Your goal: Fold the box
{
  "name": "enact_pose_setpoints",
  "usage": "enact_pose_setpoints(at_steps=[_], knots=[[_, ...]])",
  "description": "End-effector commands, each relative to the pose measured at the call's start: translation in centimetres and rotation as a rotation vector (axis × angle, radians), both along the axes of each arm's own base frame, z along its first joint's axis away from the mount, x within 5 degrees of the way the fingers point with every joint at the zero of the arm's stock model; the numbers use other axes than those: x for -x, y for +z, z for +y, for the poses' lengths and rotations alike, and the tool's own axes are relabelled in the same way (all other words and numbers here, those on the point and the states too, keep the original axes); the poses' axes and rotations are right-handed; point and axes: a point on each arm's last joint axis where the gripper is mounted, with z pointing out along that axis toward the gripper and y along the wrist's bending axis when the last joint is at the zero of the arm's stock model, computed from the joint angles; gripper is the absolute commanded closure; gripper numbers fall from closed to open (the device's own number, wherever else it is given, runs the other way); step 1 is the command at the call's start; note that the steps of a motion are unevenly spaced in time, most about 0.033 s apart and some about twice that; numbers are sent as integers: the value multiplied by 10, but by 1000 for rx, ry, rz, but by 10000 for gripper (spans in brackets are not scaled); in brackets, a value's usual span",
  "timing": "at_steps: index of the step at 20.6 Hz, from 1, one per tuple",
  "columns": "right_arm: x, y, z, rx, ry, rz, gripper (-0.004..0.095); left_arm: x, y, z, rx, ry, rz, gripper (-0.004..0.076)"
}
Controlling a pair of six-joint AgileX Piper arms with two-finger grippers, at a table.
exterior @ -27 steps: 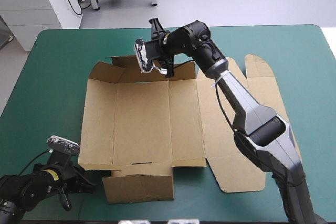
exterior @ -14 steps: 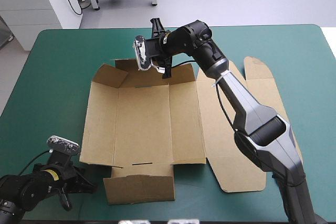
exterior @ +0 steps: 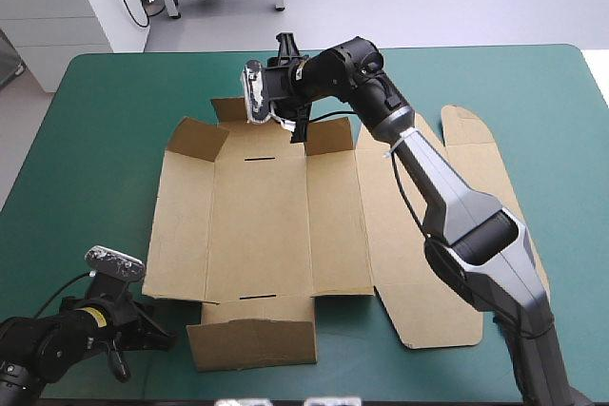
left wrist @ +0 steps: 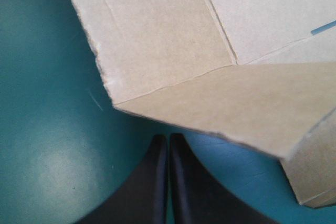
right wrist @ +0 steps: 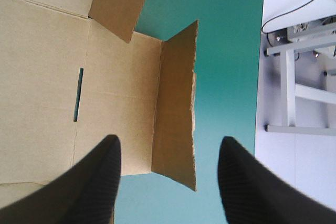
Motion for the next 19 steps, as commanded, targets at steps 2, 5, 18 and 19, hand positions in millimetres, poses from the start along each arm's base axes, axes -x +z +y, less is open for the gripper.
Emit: enact_pose_setpoints(at_steps=[2, 5, 18, 19], knots=[[21, 57, -23, -91, -107, -86, 647, -4, 9, -1, 28, 12, -55, 731], [27, 62, -37, -58, -202, -23, 934, -4, 9, -1, 28, 12, -55, 731], [9, 114, -202, -465, -1012, 116, 929, -6, 10, 0, 14, 12, -71, 731], [14, 120, -218, -512, -1055, 126, 929, -6, 10, 0, 14, 12, -71, 731]])
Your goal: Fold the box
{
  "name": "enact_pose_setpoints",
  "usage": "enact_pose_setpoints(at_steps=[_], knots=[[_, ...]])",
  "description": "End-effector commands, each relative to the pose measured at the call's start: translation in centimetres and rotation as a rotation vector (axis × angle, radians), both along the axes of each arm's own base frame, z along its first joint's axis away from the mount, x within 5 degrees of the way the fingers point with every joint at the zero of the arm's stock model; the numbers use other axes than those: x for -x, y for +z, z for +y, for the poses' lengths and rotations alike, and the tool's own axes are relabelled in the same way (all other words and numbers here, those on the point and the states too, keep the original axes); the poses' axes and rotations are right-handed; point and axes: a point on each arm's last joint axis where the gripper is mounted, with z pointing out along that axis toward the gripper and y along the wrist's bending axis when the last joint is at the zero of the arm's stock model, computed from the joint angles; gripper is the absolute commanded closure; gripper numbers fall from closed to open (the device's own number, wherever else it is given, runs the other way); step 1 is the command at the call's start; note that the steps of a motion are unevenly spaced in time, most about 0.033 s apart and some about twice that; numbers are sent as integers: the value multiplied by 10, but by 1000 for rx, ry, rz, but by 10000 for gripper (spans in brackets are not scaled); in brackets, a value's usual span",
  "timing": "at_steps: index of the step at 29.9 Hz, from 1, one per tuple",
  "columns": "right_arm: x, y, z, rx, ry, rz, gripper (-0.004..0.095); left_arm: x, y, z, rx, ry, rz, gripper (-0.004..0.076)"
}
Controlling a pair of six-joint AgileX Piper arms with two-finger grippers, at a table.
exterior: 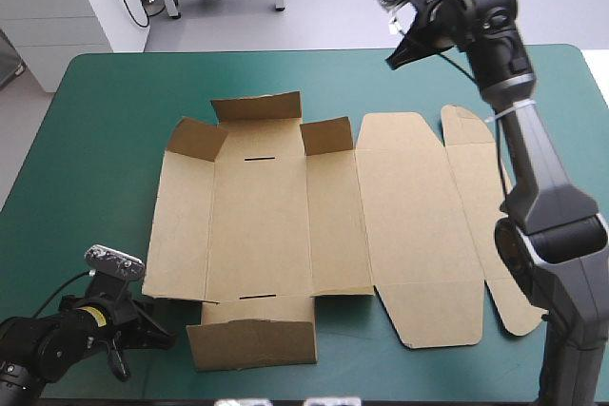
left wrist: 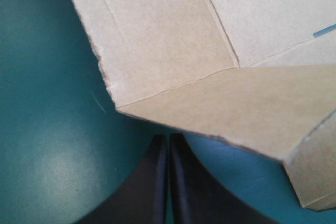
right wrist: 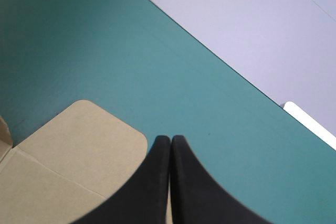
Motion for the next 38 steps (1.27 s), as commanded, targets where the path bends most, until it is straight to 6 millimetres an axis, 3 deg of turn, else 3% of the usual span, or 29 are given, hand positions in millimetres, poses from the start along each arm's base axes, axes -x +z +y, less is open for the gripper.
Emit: enact_pose_setpoints(at_steps=[1, 6, 11, 21, 28, 33, 38], knots=[[37, 52, -44, -116, -97, -109, 929, -5, 9, -1, 18, 11, -62, 731], [58, 48, -76, -194, -158, -29, 929, -5, 9, -1, 18, 11, -62, 731], [89, 18, -91, -136, -208, 111, 927, -5, 10, -1, 19, 12, -67, 731], [156, -44, -92, -151, -195, 187, 927, -6, 10, -1, 22, 13, -74, 731], [219, -79, -94, -178, -190, 176, 927, -7, 11, -1, 32, 25, -86, 731], [259, -93, -97, -217, -218, 146, 927, -7, 11, -1, 32, 25, -86, 731], [293, -96, -99, -271, -246, 67, 927, -7, 11, -1, 32, 25, -86, 731]])
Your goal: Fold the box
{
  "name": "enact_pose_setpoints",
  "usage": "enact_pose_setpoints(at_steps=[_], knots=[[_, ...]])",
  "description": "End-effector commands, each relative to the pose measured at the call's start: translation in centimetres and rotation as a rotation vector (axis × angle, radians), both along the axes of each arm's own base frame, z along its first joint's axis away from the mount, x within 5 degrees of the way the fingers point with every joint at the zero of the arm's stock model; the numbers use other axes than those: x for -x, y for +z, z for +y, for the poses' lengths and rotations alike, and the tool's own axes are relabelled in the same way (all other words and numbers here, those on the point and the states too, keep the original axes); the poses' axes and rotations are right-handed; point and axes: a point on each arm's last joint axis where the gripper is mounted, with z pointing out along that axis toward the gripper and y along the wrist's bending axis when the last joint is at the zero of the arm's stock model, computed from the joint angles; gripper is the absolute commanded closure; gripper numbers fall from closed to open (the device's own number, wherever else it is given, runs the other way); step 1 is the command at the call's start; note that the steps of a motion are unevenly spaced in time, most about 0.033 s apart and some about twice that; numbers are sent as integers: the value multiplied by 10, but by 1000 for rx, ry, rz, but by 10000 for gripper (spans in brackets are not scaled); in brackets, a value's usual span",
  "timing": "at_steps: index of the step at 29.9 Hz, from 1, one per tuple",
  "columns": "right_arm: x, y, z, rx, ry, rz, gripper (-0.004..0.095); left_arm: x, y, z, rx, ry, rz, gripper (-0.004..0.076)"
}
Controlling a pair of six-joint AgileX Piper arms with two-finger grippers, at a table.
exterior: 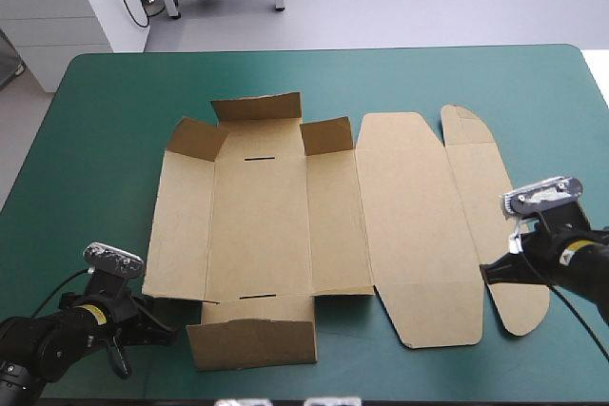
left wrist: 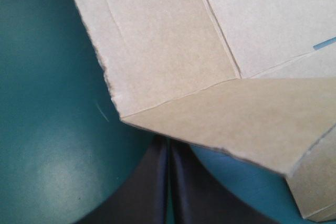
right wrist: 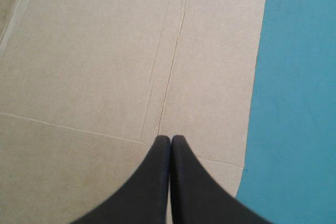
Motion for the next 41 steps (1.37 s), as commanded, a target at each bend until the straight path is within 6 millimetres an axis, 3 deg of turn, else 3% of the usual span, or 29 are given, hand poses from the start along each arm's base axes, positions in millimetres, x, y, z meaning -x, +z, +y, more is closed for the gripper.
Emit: enact_pose_setpoints(at_steps=[1, 9, 17, 22, 30, 35, 41], knots=[[20, 11, -3, -24, -28, -129, 927, -5, 9, -1, 24, 14, -60, 731], [48, 3, -9, 22, -38, -197, 927, -5, 9, -1, 23, 14, -59, 731], [50, -19, -11, -26, -124, -137, 928, -5, 15, -1, 17, 2, -64, 731], [49, -22, -11, -21, -125, -134, 927, -1, 41, -1, 9, -10, -47, 731], [47, -21, -11, -20, -124, -157, 928, 1, 104, 0, 72, 46, -170, 731], [47, -21, -11, -20, -124, -157, 928, -17, 126, 3, 19, 73, -221, 731], [47, -20, -11, 0, -104, -167, 929, -62, 121, -3, -46, 79, -132, 718]])
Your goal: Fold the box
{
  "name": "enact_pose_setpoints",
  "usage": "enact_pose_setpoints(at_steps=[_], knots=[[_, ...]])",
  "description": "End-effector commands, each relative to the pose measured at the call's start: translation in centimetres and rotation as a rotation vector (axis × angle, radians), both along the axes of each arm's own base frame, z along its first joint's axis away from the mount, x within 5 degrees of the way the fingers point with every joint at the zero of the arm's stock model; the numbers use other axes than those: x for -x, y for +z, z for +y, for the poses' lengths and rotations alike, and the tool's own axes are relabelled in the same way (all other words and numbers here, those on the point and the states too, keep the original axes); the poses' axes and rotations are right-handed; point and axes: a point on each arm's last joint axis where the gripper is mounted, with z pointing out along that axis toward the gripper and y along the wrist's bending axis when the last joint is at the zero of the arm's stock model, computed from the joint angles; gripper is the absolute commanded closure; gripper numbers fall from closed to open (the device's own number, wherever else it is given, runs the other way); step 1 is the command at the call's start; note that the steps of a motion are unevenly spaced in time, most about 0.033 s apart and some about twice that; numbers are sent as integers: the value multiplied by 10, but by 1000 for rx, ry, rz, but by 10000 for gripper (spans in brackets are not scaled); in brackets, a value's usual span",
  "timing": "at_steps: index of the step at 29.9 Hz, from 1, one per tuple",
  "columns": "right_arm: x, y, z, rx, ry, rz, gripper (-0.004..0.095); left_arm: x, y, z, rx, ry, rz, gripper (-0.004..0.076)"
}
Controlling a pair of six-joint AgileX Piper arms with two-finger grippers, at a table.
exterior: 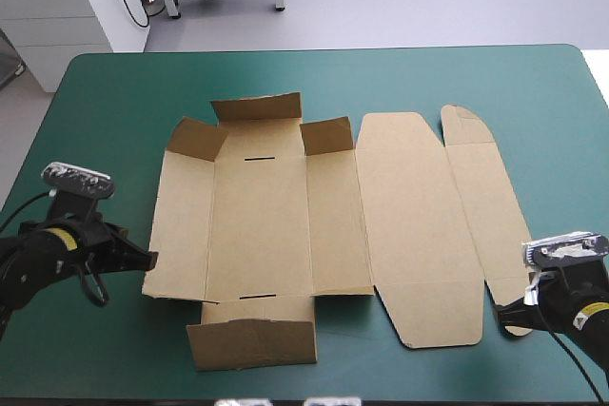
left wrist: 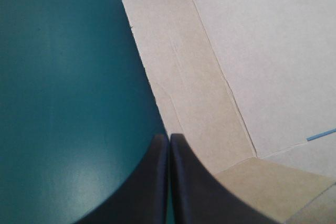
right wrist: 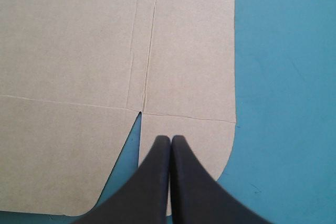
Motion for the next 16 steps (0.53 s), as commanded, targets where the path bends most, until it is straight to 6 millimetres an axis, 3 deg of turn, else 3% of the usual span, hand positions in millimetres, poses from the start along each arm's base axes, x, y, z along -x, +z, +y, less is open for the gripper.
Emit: enact_pose_setpoints(at_steps=[1, 4, 10, 16], knots=[[-4, 11, -1, 18, 2, -84, 929, -30, 3, -5, 4, 13, -14, 708], [-4, 11, -1, 19, 2, -82, 929, -50, -7, -9, 10, 18, 12, 708], [-4, 9, -1, 21, 4, -75, 929, -73, -26, -10, 88, 7, 114, 707], [-4, 9, -1, 28, 10, -73, 929, -75, -31, 19, 287, -49, 196, 708]])
